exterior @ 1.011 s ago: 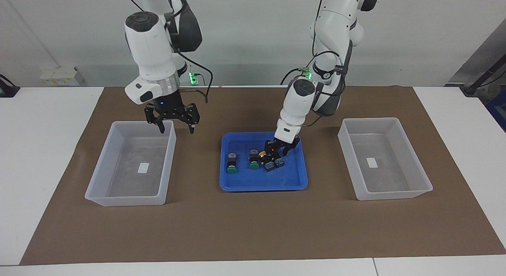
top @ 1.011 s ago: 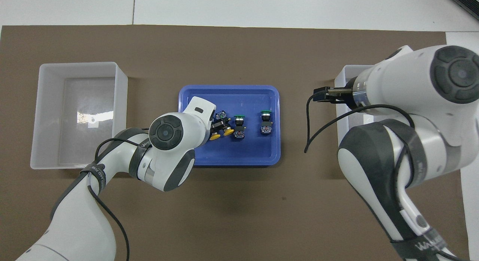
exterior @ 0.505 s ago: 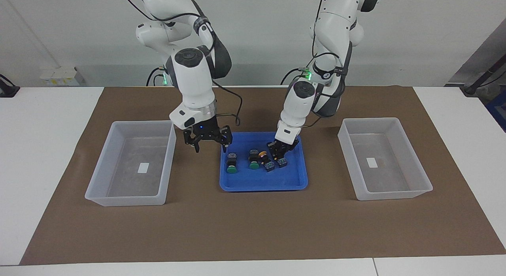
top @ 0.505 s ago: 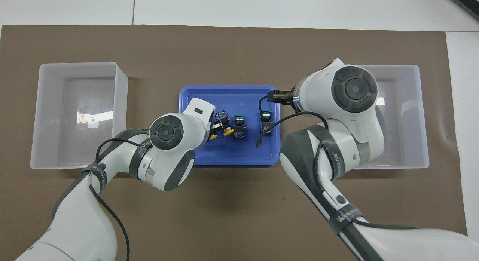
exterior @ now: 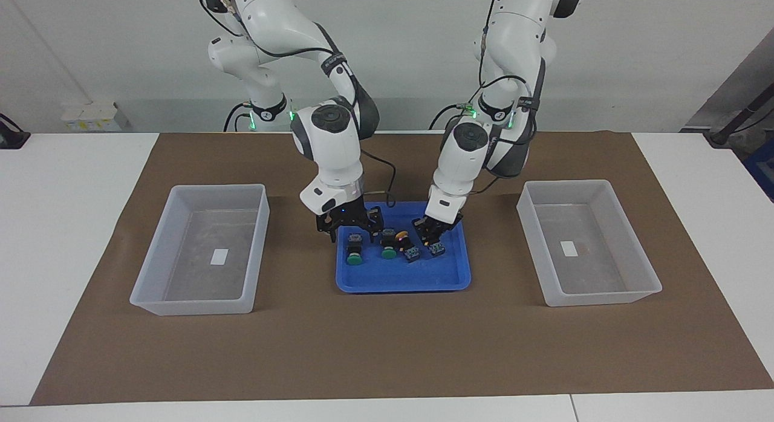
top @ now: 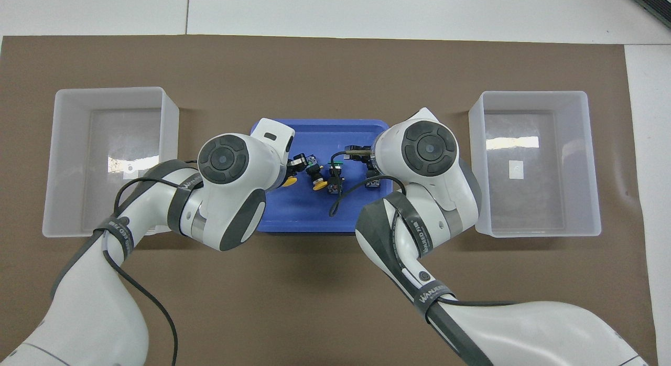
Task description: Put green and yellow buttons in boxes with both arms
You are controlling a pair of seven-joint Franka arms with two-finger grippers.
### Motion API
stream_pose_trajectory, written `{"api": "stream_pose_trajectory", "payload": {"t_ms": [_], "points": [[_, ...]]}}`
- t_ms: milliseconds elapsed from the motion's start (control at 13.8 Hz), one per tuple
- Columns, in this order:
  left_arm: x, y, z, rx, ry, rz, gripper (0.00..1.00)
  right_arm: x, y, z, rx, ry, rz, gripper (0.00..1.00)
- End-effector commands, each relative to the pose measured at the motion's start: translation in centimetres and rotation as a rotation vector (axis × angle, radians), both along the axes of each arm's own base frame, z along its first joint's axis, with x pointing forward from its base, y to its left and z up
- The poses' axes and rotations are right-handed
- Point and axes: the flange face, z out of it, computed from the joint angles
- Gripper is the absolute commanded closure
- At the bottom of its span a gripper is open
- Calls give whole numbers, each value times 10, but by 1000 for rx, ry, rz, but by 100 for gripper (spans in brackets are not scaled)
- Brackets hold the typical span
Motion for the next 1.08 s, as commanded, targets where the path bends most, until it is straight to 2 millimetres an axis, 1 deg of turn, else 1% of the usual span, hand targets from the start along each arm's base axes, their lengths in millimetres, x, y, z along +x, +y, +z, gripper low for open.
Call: {"api": "stream_pose_trajectory", "payload": {"t_ms": [0, 72, 144, 289, 361, 433, 505, 578, 650, 722, 794, 866, 939, 1011], "points": [[9, 27, 46, 17, -6, 24, 100, -13, 2, -25, 2, 9, -7, 0], [13, 40, 56, 20, -13, 23, 100, -17, 11, -36, -4, 17, 5, 0], [17, 56, 72, 27, -18, 16, 100, -20, 19, -43, -8, 11, 8, 0], [19, 84, 95, 52, 7, -43, 100, -22, 29, -56, -19, -1, 17, 13], [24, 99, 104, 60, 25, -63, 100, -21, 28, -59, -27, -8, 21, 19], [28, 113, 109, 70, 46, -89, 100, -21, 28, -63, -30, -5, 19, 26], [30, 127, 114, 76, 57, -111, 100, -21, 28, -63, -32, -7, 21, 35], [31, 146, 122, 81, 64, -140, 100, -21, 27, -63, -38, -11, 26, 57], [31, 169, 131, 70, 71, -182, 100, -20, 28, -62, -45, -18, 34, 94], [29, 192, 141, 55, 74, -231, 100, -17, 26, -57, -42, -27, 29, 100], [27, 214, 147, 51, 83, -269, 100, -13, 21, -45, -37, -36, 13, 100], [26, 233, 148, 52, 94, -306, 100, -10, 13, -24, -26, -57, -4, 100], [24, 246, 146, 53, 102, -334, 100, -4, -7, -5, -28, -57, -39, 100], [20, 257, 144, 55, 107, -348, 100, 0, -25, 18, -24, -68, -61, 100]]}}
